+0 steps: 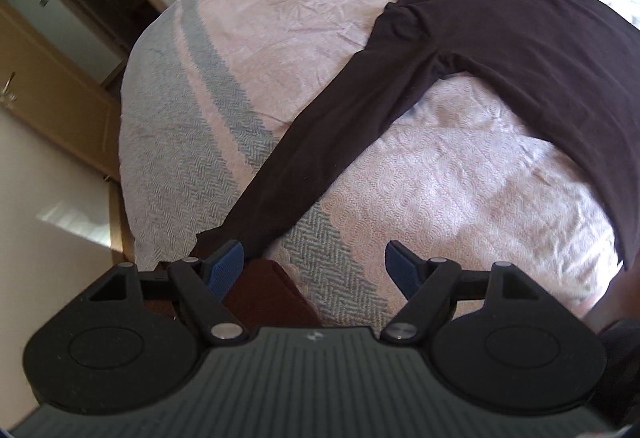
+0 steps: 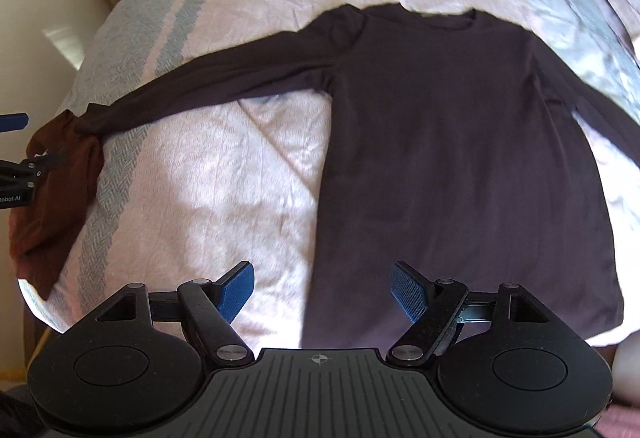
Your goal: Fold clothes
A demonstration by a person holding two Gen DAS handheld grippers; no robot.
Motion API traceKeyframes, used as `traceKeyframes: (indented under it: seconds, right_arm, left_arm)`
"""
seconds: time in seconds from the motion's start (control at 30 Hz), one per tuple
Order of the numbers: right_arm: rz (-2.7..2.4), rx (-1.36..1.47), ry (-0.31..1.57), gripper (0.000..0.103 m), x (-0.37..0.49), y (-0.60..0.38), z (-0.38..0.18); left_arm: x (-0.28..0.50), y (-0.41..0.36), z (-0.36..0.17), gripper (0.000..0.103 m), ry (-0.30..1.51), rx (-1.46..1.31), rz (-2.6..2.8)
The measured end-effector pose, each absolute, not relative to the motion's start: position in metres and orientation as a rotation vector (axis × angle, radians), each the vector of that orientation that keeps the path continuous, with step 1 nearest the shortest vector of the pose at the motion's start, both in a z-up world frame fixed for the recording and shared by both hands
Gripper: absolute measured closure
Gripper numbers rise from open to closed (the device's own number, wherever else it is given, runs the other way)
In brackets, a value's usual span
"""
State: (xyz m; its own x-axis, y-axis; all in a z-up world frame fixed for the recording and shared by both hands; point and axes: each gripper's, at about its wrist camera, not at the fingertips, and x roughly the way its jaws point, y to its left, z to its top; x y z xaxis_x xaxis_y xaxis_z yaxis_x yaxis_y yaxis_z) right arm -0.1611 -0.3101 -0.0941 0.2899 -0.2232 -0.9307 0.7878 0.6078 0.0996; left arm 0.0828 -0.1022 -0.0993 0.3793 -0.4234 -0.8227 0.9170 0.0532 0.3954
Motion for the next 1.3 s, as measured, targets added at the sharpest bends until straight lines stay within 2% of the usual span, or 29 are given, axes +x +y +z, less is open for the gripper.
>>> traceKeyframes:
  seconds: [0.3, 0.67, 0.8, 0.93, 1.03, 1.13, 1.3]
  right_arm:
    - [-0.639, 0.575, 1.06, 0.025, -0.169, -0.344, -0.097]
    - [-0.636, 0.581, 1.089, 0.025, -0.126, -0.353, -0.113]
    - [-0.628, 0.605, 1.075, 0.025, -0.095, -0.354, -0.12]
    - [-0.542, 0.527, 1.087, 0.025, -0.047, -0.35, -0.13]
    - [-0.472, 0.483, 1.084, 0.025, -0.009, -0.346, -0.139]
    - [-0.42, 0.442, 1.078, 0.025, 0.024, -0.341, -0.149]
    - [-0.316, 0.324, 1.048, 0.025, 0.074, -0.326, -0.163]
  left_arm:
    - [0.069, -0.109, -0.108, 0.027, 0.594, 1.109, -1.049]
    - [0.122, -0.124, -0.142, 0.027, 0.621, 1.178, -1.114]
    - [0.161, -0.129, -0.158, 0.027, 0.576, 1.218, -1.143]
    - [0.202, -0.129, -0.188, 0.028, 0.437, 1.364, -1.15]
    - [0.228, -0.127, -0.212, 0.034, 0.36, 1.445, -1.177]
    - [0.244, -0.125, -0.229, 0.035, 0.303, 1.501, -1.232]
    - [0.289, -0.118, -0.209, 0.035, 0.527, 1.242, -1.213]
